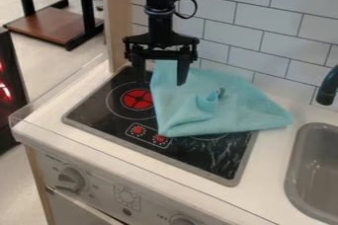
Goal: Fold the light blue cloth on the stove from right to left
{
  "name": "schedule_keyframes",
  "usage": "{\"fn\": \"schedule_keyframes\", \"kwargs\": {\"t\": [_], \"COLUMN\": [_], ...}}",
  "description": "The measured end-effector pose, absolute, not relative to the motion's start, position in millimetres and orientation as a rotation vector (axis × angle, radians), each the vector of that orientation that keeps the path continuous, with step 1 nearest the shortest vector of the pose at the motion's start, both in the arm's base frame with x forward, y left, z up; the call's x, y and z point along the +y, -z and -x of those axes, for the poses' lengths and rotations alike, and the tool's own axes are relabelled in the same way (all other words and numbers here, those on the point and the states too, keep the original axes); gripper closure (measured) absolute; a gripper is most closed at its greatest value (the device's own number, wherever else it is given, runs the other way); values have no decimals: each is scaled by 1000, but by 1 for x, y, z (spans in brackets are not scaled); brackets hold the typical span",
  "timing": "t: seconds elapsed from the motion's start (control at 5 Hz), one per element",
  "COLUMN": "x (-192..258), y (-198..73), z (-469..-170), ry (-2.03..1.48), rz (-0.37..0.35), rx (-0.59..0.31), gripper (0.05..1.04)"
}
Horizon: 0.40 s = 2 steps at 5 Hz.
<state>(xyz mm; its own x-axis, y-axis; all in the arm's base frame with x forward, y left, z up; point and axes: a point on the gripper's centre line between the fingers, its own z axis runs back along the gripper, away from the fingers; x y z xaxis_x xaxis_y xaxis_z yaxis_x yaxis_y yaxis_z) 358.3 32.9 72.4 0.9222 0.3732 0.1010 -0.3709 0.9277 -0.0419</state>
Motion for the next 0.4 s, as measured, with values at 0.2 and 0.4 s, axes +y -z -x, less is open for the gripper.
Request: {"fn": "schedule_keyframes", "kwargs": {"t": [0.2,0.4], "x": [31,21], "y": [-61,-60], "z": [-354,-354], "ry": [-386,-408], "rz": [23,55], "rx": [-72,-62], "gripper": [85,85]}}
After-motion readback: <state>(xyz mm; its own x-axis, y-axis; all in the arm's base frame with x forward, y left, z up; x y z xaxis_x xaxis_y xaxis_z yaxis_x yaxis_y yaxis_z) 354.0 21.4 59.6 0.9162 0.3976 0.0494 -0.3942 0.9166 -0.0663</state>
